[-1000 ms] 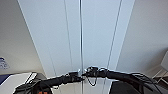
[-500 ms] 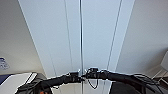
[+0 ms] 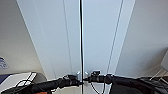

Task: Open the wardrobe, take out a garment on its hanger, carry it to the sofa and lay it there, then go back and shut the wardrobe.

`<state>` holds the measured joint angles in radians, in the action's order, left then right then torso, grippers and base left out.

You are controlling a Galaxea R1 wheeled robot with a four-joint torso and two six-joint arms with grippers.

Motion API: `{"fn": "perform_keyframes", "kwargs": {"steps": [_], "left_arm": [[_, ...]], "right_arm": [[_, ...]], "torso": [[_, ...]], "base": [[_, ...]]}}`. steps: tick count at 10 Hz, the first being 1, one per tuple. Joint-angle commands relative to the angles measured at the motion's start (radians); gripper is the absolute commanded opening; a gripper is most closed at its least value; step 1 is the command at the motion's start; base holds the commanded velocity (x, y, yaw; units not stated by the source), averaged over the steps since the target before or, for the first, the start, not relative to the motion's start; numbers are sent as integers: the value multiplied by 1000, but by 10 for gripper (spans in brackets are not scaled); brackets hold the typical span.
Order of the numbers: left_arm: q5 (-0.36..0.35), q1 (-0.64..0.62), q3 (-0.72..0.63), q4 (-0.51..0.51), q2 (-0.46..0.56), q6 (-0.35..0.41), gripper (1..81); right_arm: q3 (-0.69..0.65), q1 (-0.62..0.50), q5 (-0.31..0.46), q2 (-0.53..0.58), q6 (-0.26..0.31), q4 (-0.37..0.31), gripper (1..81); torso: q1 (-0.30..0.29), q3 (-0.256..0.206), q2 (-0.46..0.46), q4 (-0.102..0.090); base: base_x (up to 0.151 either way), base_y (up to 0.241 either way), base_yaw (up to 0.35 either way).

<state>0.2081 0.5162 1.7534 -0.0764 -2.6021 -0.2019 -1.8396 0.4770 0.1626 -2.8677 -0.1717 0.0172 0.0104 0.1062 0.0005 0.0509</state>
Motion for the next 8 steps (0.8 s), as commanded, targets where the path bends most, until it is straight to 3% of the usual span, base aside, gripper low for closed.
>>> {"fn": "perform_keyframes", "kwargs": {"steps": [1, 4, 8], "left_arm": [[-47, 27, -441, -20, 158, 19, 811], [-68, 221, -568, -164, 272, 21, 811], [-228, 434, -715, -284, 497, 22, 811]], "right_arm": [[246, -10, 69, 24, -2, -28, 811], [395, 67, 35, 166, 47, -17, 811], [567, 157, -24, 347, 54, 53, 811]], "torso": [[0, 0, -1, 0], [1, 0, -1, 0], [1, -1, -1, 0]], "base": [[0, 0, 0], [0, 0, 0], [0, 0, 0]]}}
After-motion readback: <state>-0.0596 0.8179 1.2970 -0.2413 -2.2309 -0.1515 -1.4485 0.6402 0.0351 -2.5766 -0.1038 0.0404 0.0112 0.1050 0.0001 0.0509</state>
